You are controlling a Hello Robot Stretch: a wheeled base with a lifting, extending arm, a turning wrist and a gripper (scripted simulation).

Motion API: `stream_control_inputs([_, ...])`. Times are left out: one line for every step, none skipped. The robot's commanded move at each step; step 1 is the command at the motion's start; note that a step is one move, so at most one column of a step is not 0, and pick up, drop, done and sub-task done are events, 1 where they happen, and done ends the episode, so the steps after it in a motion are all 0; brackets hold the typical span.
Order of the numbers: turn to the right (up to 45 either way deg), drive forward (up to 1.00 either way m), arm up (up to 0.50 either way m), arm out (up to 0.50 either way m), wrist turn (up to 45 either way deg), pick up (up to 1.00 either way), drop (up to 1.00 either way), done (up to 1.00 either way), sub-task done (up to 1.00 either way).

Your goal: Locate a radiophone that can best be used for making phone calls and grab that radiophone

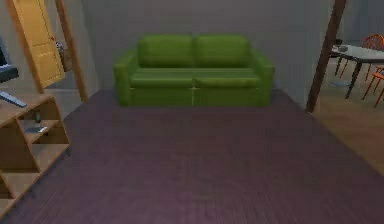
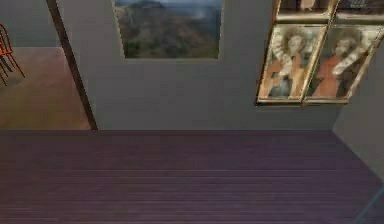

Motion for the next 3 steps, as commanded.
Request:
stream_control_inputs([-30.0, 0.0, 0.0, 0.0, 0.0, 0.0, 0.0, 0.0, 0.0])
stream_control_inputs([0.0, 1.0, 0.0, 0.0, 0.0, 0.0, 0.0, 0.0, 0.0])
stream_control_inputs([-6.0, 0.0, 0.0, 0.0, 0.0, 0.0, 0.0, 0.0, 0.0])
